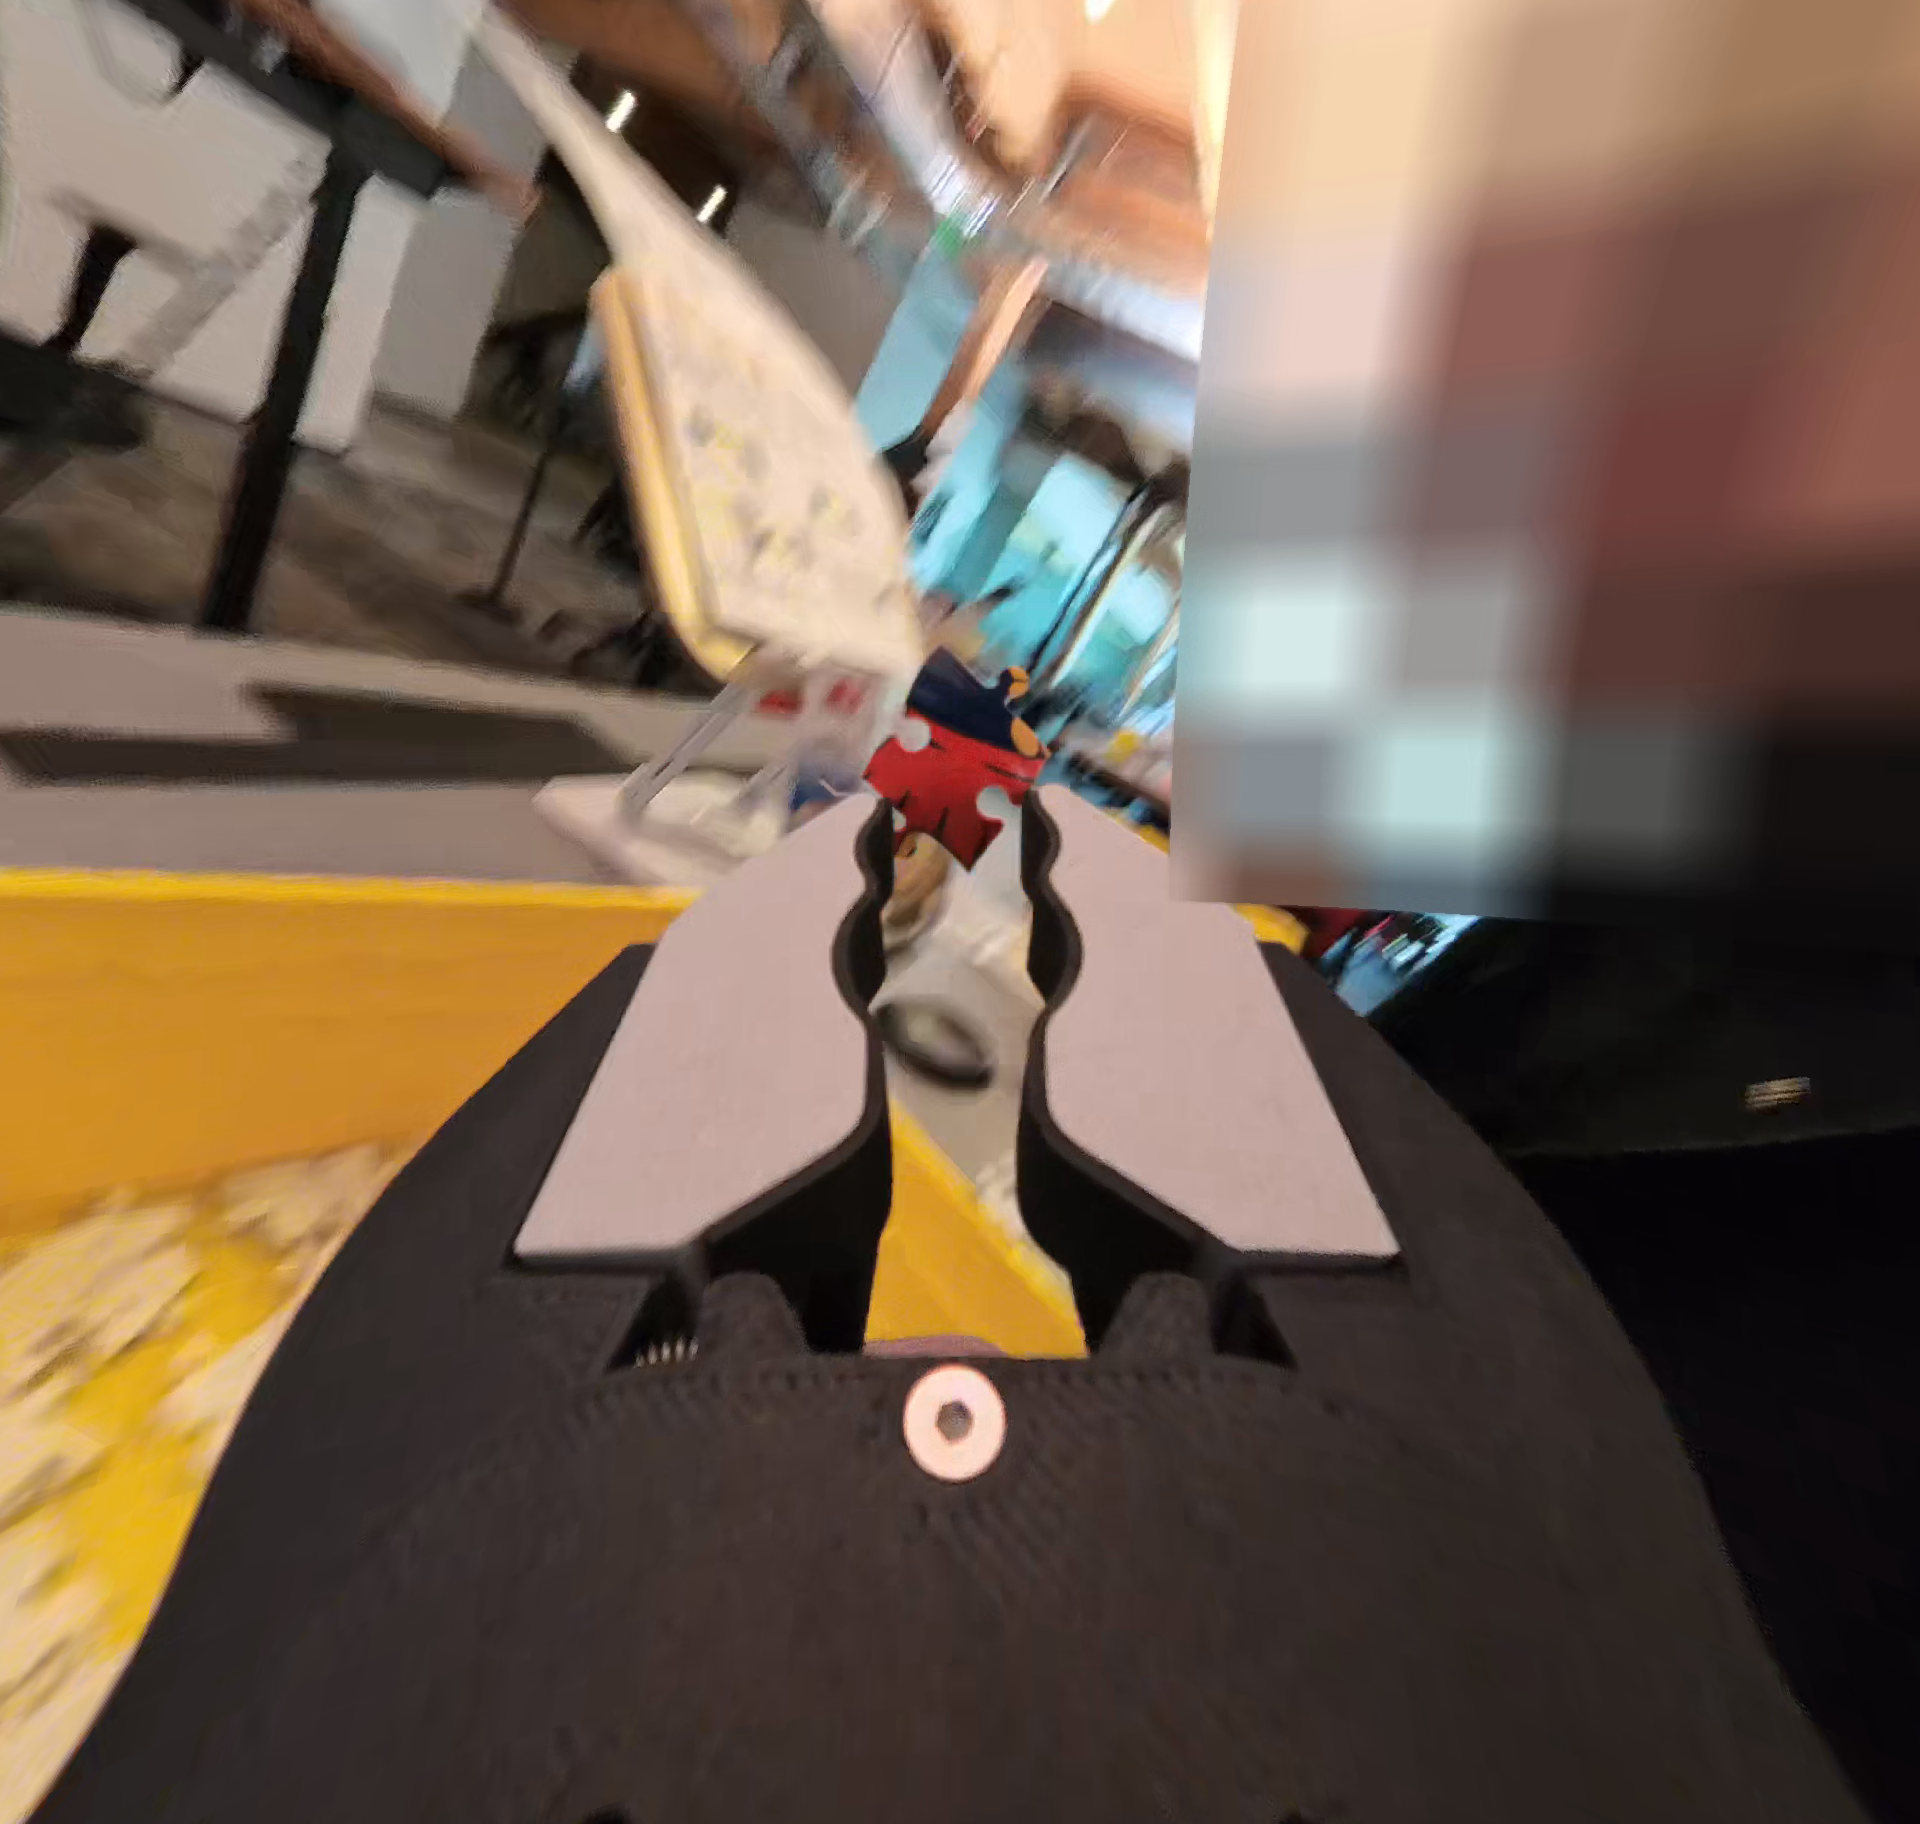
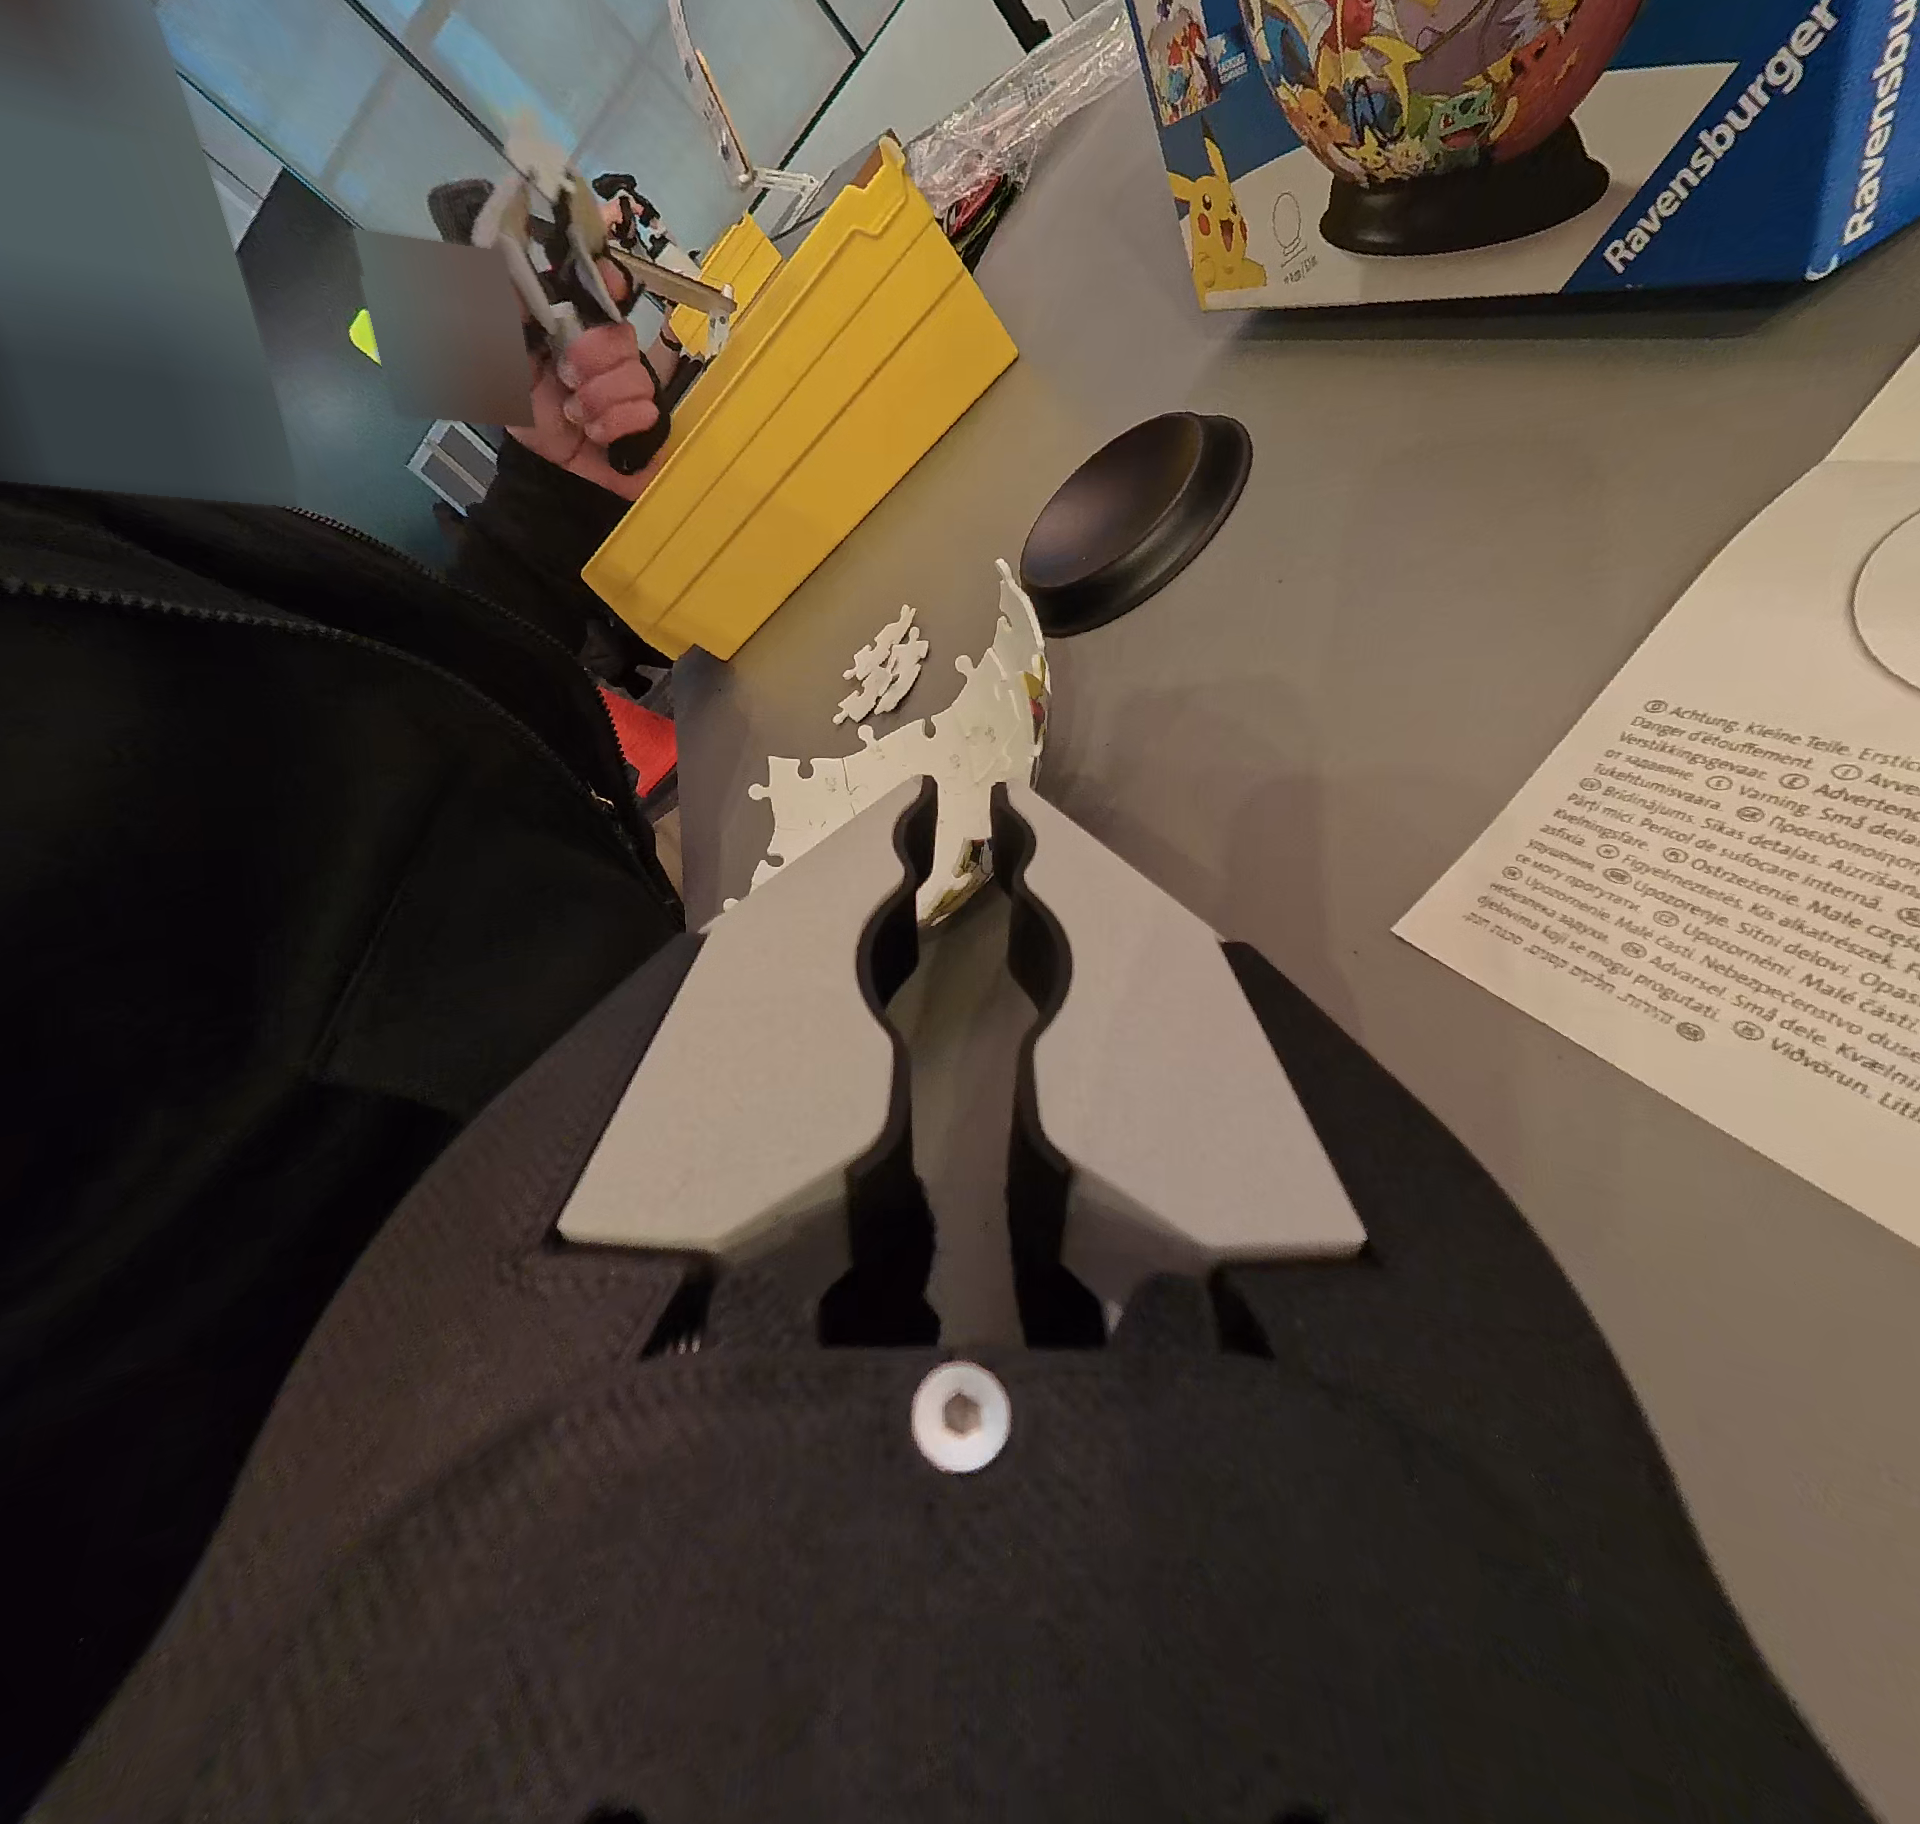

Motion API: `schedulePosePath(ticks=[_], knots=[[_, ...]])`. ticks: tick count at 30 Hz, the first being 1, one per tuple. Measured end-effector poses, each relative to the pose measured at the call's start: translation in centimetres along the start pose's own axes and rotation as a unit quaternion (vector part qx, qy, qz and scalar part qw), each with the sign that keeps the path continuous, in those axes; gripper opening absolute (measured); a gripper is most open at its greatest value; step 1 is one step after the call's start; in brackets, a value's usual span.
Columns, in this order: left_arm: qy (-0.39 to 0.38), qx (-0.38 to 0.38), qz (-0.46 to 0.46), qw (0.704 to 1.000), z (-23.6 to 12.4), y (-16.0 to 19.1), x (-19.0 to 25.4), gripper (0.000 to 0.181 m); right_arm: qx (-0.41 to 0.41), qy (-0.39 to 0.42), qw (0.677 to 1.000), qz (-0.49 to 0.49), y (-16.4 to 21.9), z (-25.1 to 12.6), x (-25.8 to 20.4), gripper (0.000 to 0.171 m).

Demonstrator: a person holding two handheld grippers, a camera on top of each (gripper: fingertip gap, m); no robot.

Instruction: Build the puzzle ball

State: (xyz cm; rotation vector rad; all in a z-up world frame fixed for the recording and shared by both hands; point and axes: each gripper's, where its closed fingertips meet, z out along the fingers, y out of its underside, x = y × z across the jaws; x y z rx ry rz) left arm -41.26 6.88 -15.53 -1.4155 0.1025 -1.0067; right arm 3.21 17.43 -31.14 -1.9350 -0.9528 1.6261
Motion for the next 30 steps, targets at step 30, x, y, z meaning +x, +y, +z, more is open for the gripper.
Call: schedulePosePath(ticks=[30], knots=[[-0.272,-0.569,0.118,0.767,-1.7,17.5,-12.6,0.023,0.002,-0.001,1.000,0.002,-0.1,-0.1,0.1,0.009]])
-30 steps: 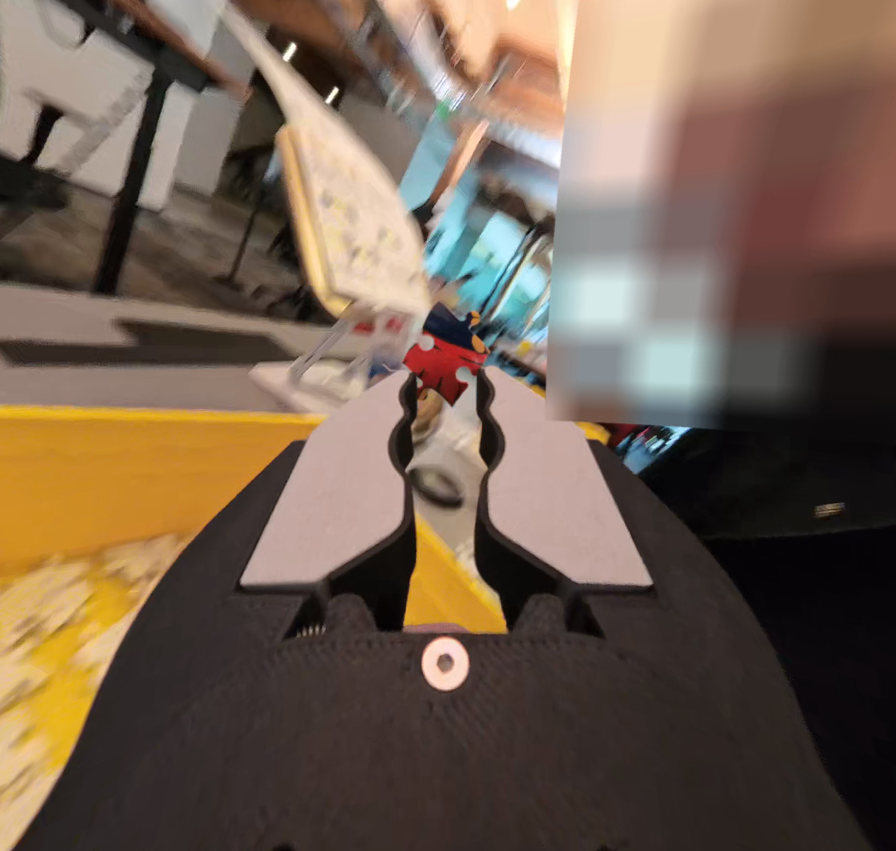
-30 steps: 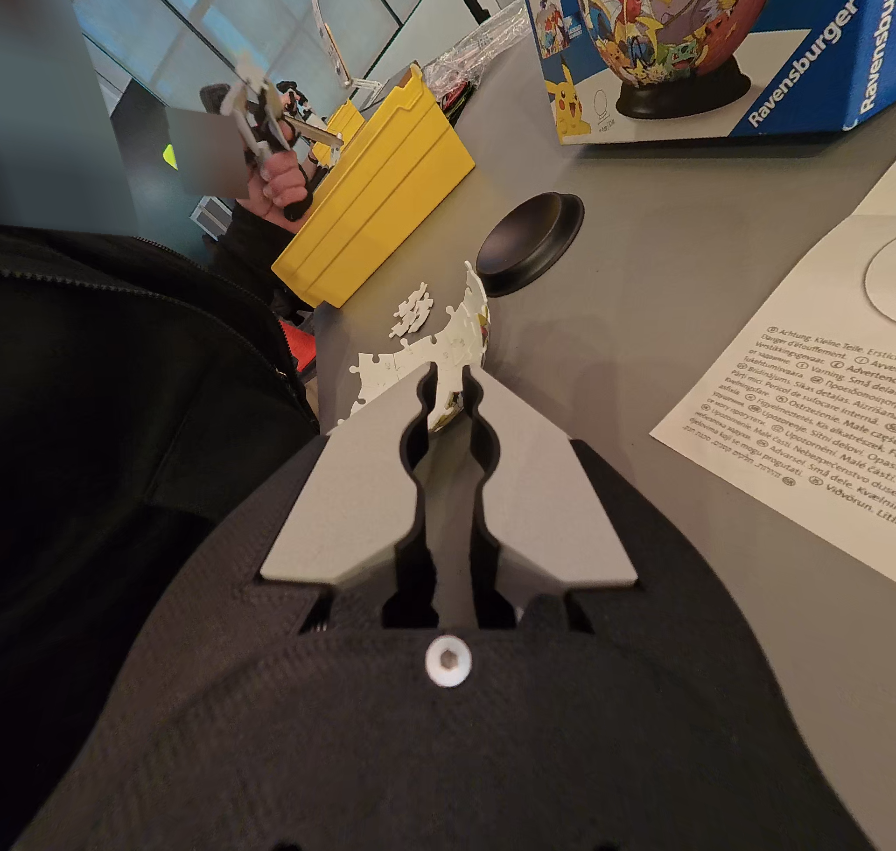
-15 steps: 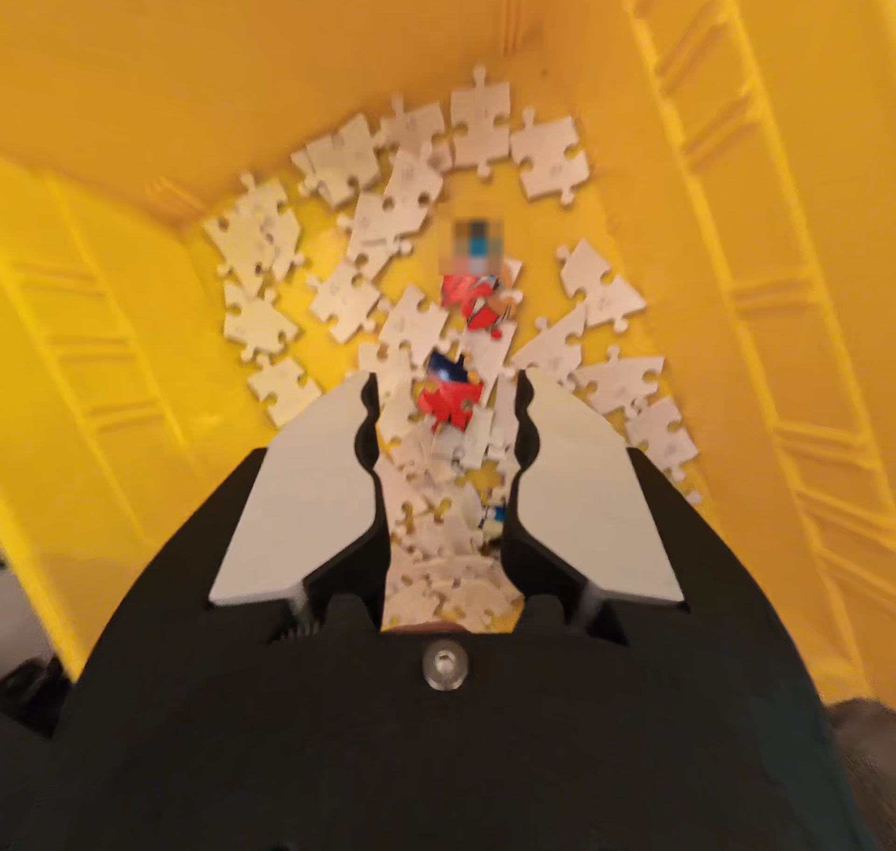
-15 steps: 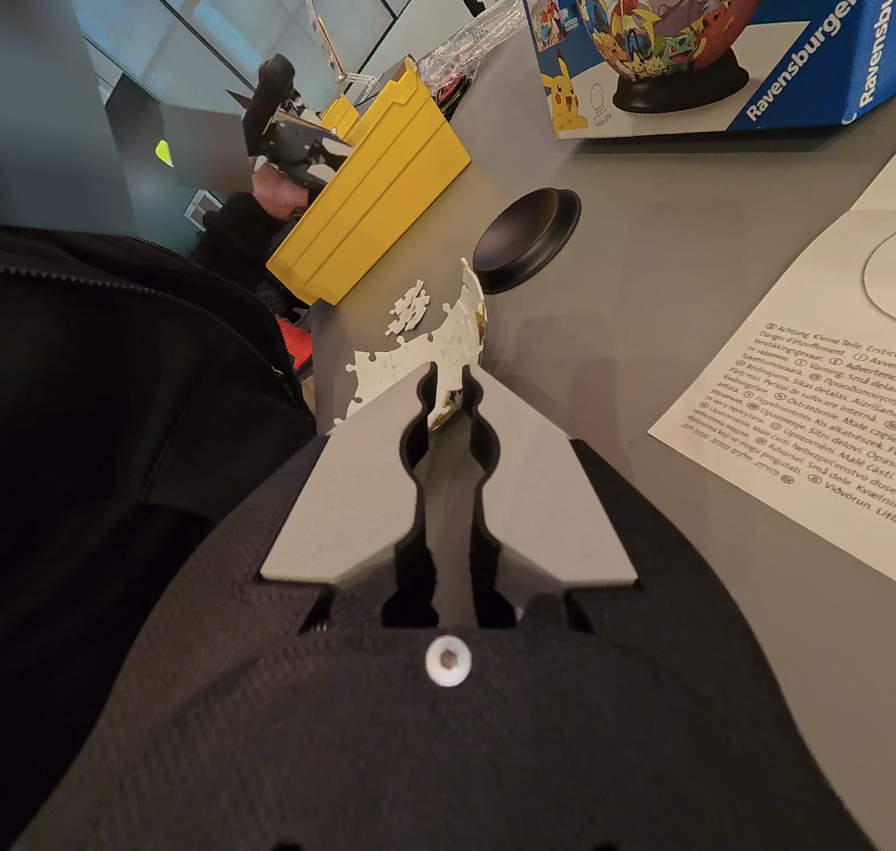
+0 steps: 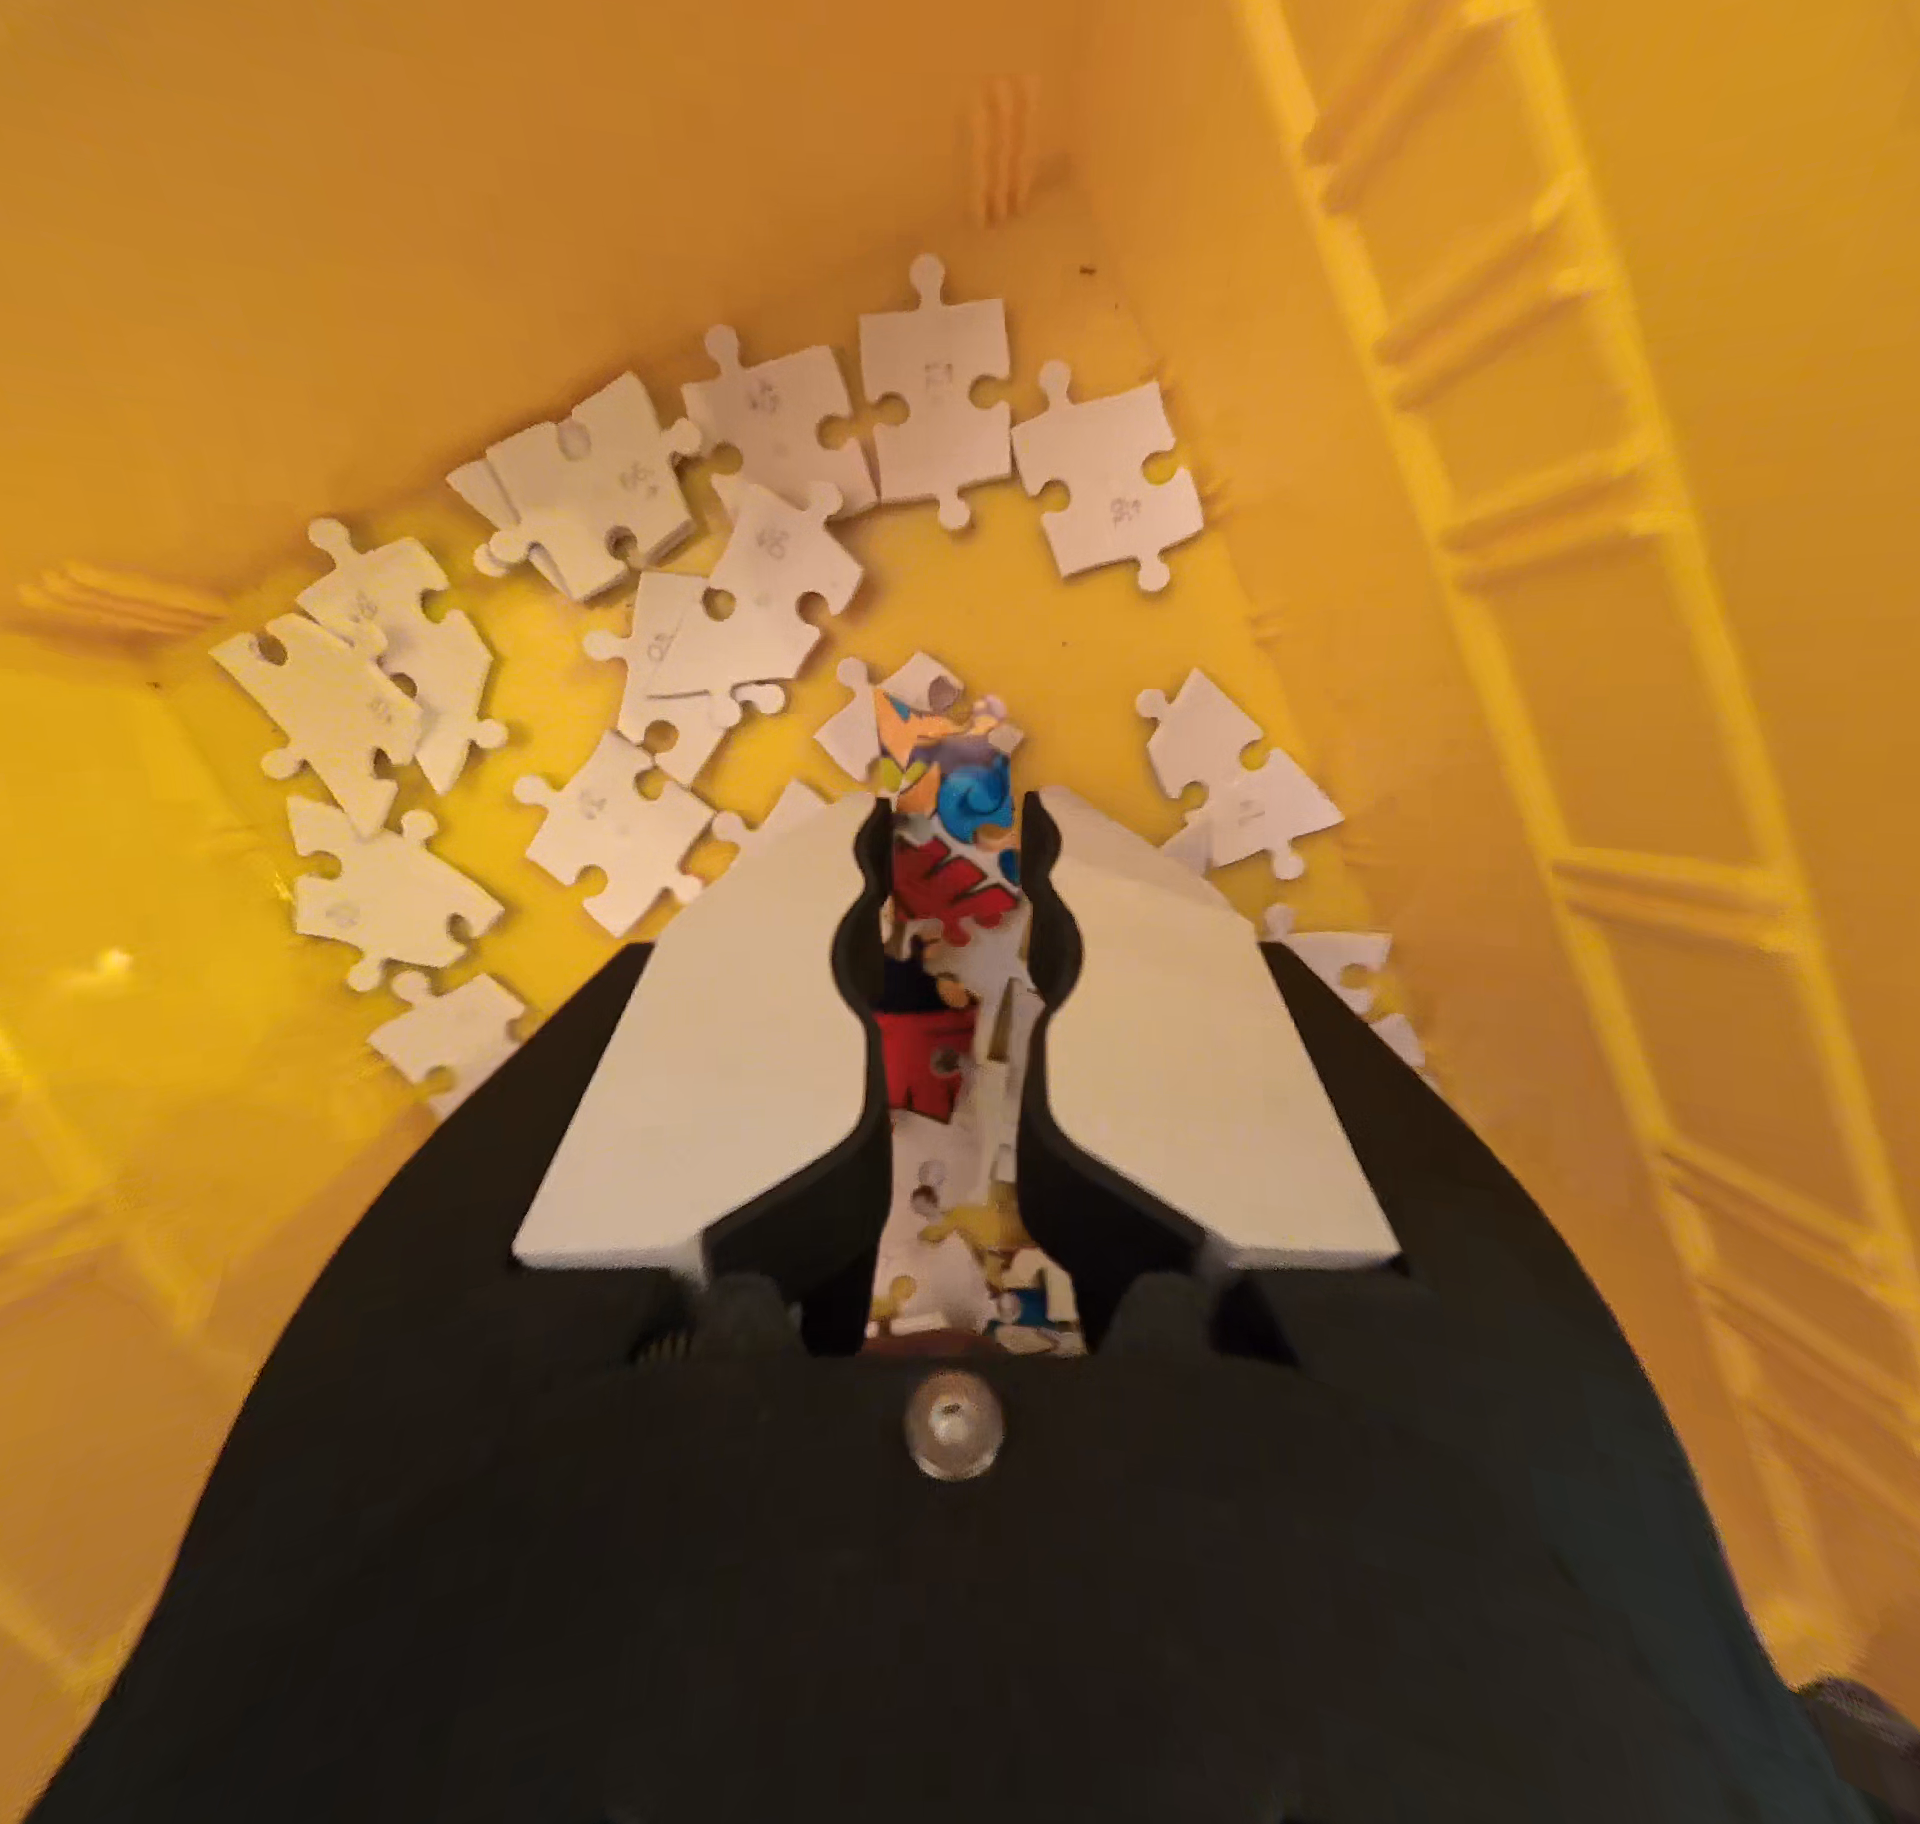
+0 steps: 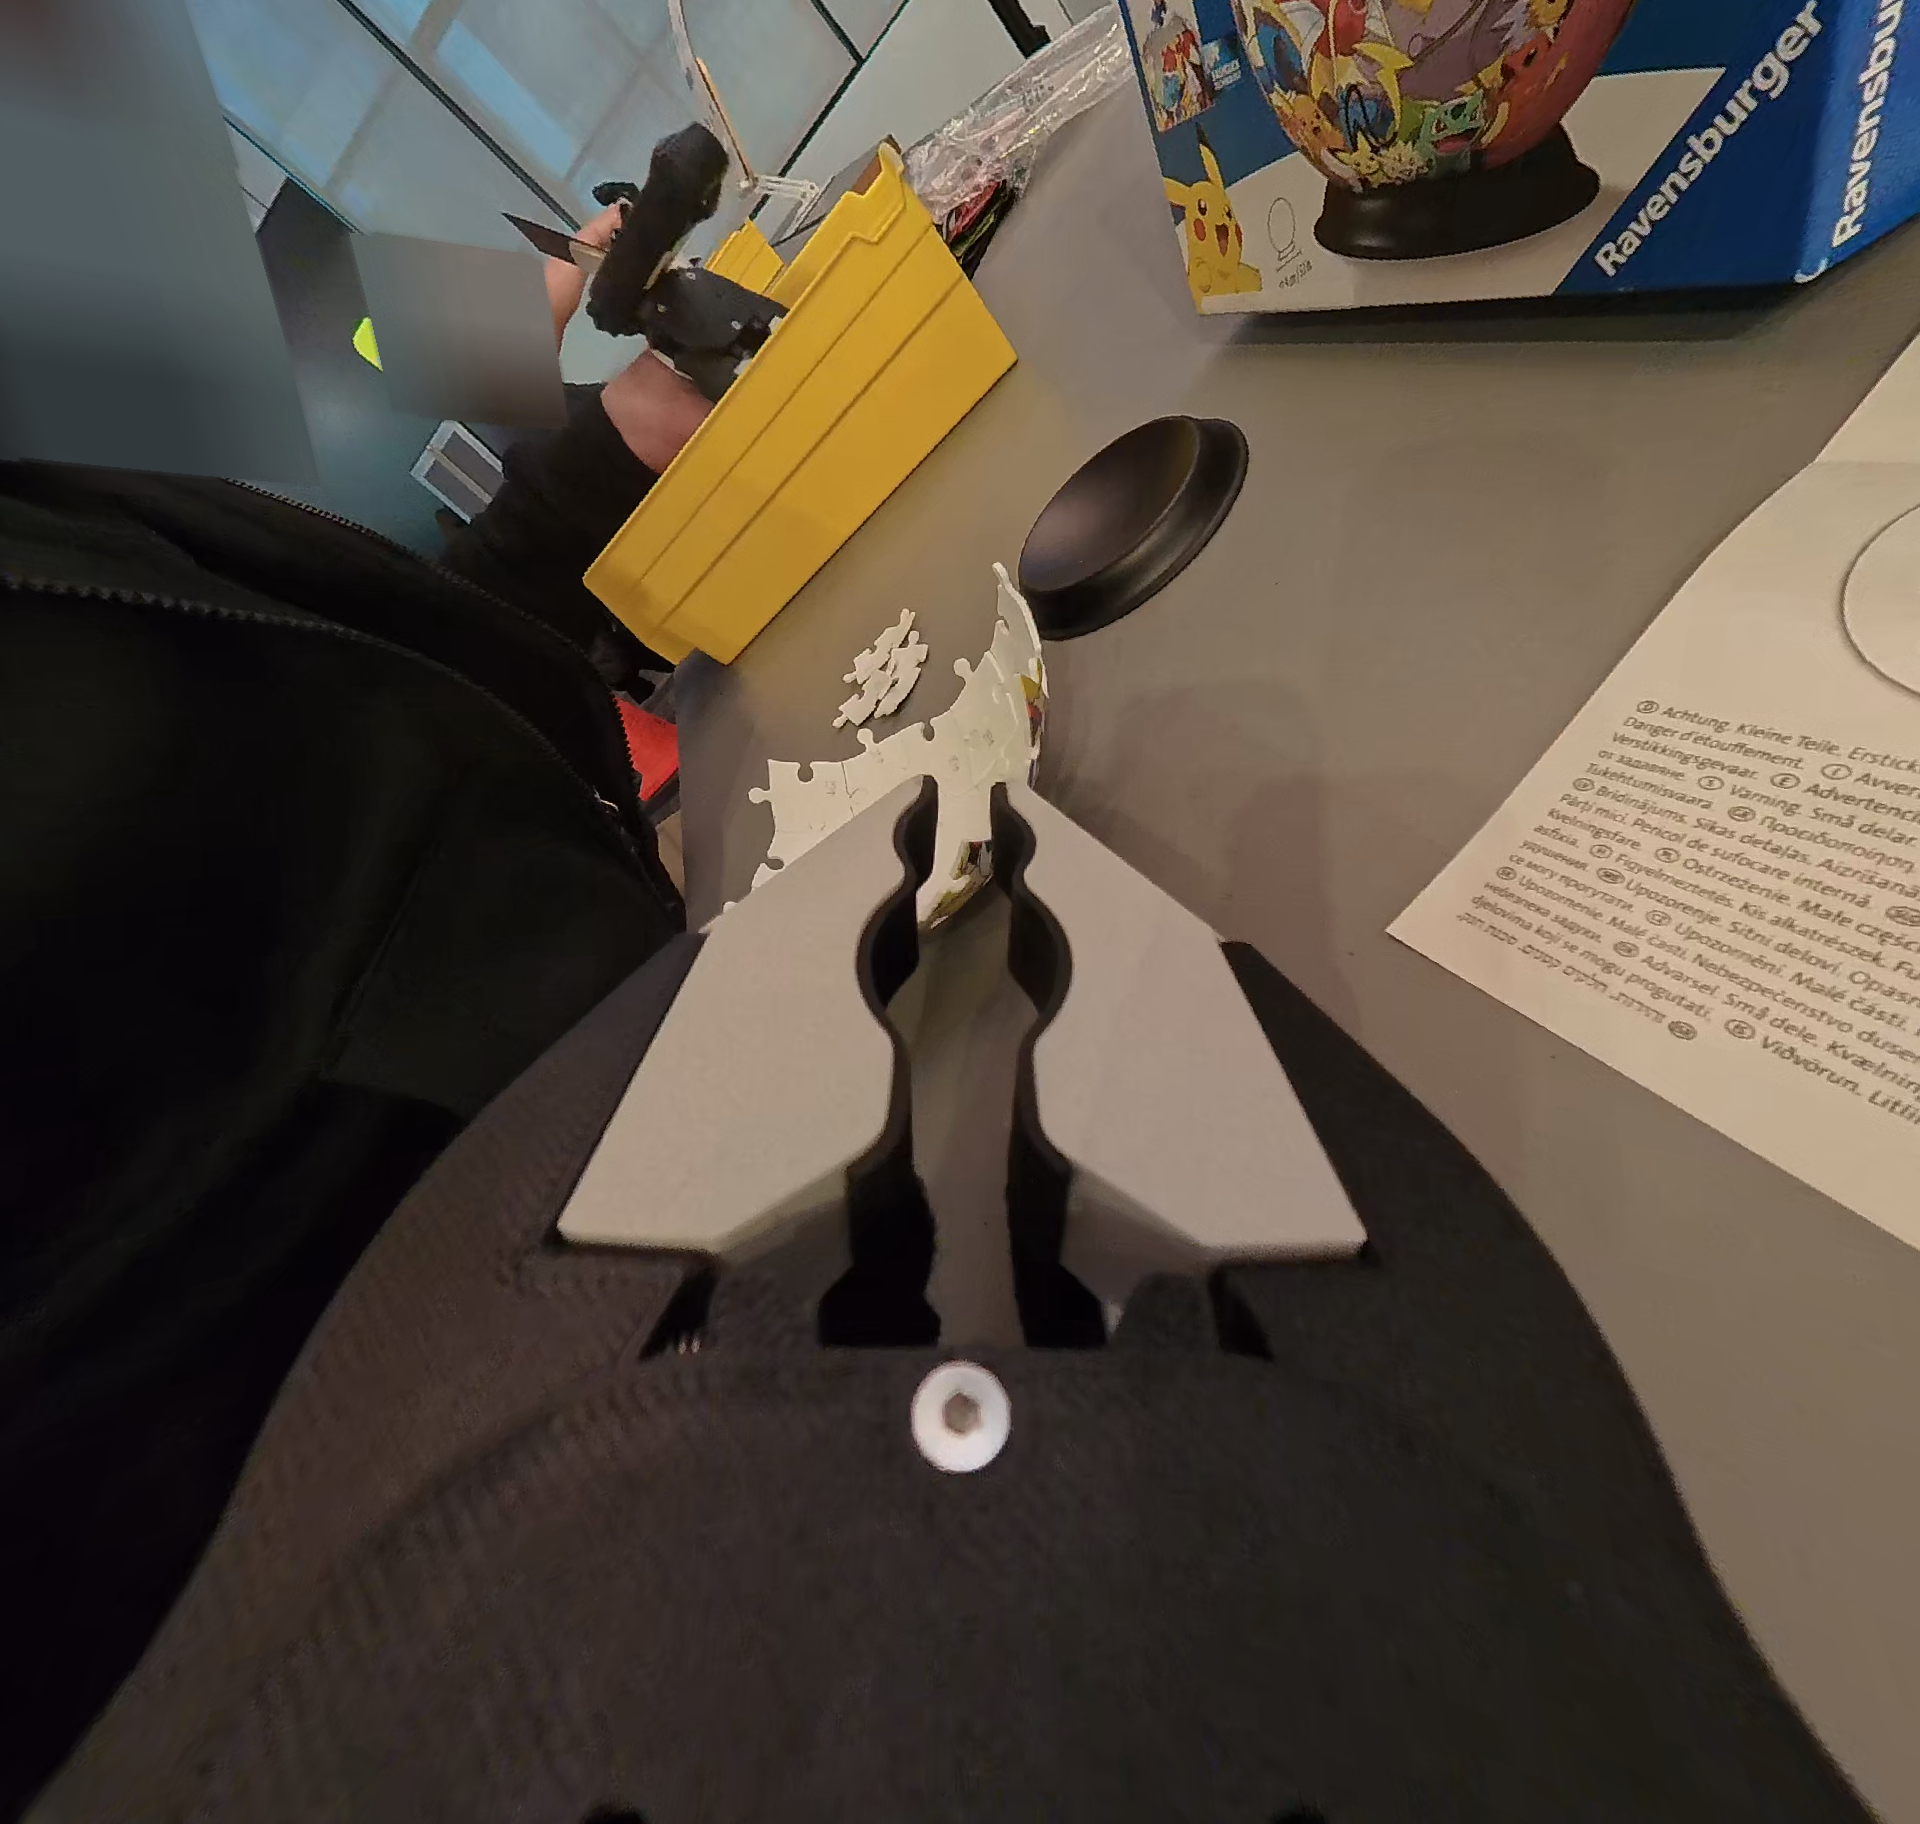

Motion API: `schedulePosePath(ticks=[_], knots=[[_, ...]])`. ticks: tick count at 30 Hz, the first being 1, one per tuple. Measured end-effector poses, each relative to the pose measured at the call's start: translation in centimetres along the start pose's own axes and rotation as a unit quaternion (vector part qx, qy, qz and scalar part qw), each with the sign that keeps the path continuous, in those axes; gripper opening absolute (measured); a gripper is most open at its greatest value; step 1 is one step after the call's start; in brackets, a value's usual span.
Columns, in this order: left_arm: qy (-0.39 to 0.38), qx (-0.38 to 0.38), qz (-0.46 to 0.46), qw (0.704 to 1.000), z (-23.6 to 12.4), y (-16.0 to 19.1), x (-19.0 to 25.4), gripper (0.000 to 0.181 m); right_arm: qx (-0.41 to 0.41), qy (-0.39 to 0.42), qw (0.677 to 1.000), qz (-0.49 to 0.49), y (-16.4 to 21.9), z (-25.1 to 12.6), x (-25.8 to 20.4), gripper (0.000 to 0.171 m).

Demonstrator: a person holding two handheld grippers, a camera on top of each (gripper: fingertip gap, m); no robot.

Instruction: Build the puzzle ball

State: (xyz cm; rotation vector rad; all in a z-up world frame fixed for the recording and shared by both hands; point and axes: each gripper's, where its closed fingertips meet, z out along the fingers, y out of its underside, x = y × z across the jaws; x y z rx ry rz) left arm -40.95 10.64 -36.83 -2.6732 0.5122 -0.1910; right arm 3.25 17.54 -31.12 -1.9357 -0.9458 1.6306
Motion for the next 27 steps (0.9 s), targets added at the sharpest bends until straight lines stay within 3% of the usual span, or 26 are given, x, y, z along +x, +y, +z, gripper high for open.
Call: schedulePosePath(ticks=[9,16,21,24,27], knots=[[0.162,0.178,-0.150,0.959,-4.6,-2.2,0.9,0.023,-0.001,-0.001,1.000,-0.002,0.0,0.0,-0.1,0.009],[0.304,0.345,-0.200,0.865,-9.8,-4.0,2.2,0.023,-0.003,0.000,1.000,-0.003,0.1,0.1,-0.1,0.009],[0.373,0.463,-0.211,0.776,-14.0,-4.9,1.7,0.023,-0.003,0.000,1.000,-0.004,0.1,0.1,-0.1,0.008],[0.388,0.488,-0.209,0.753,-15.0,-4.8,1.5,0.023,-0.002,-0.001,1.000,-0.002,0.1,0.0,-0.1,0.009],[0.390,0.492,-0.198,0.752,-15.5,-5.0,1.8,0.023,-0.002,-0.002,1.000,-0.002,0.1,0.0,-0.1,0.009]])
